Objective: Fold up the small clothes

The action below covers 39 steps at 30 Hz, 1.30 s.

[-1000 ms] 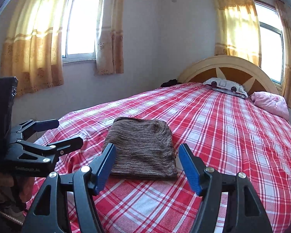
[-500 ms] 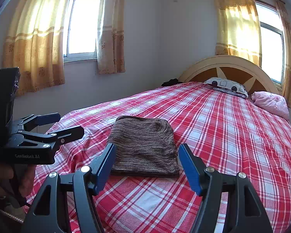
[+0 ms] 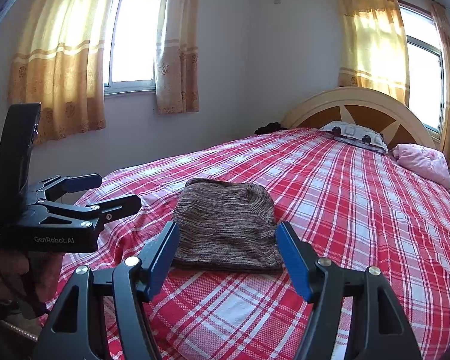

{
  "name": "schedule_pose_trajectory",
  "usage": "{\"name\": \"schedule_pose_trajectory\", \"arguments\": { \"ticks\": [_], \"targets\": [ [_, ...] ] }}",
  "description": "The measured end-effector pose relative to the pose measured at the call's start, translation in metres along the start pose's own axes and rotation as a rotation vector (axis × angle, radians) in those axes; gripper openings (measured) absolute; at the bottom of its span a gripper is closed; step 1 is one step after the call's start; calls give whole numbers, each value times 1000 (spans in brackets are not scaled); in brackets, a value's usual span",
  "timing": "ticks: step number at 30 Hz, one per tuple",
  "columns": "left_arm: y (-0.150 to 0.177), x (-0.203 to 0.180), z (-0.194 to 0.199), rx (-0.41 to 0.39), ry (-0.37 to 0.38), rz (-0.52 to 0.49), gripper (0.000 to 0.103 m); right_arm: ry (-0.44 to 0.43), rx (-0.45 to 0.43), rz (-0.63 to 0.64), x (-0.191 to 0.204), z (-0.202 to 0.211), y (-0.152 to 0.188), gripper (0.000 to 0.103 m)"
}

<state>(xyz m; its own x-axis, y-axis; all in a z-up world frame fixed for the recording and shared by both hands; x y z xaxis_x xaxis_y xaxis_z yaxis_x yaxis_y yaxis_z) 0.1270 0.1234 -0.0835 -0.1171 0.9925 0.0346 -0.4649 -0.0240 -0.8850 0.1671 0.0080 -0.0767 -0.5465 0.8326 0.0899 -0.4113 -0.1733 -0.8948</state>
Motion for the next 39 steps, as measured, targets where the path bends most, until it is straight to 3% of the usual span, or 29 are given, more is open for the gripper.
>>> {"name": "schedule_pose_trajectory", "arguments": {
  "ticks": [27, 33, 39],
  "targets": [
    [5, 1, -5, 16, 2, -11, 103, 2, -8, -26, -4, 3, 2, 68],
    [0, -2, -4, 32, 21, -41, 103, 1, -25, -37, -6, 5, 0, 68],
    [-8, 0, 4, -2, -3, -59, 103, 8, -70, -62, -10, 12, -7, 68]
  ]
}}
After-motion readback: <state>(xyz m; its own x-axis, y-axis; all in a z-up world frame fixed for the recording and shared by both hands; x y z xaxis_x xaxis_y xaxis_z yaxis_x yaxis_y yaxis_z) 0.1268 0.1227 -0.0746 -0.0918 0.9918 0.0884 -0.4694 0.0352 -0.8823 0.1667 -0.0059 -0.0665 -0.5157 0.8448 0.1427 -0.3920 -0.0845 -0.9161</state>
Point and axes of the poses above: each gripper's, at about its wrist camera, not at the fingertips, and z roughly against the way its jaws point, x to its left, y to its underside, the point moved 8 cm from there along -z, roughly the way its jaws point, and after that the axes turned 9 degrees about -z, right-handed, at the moved point
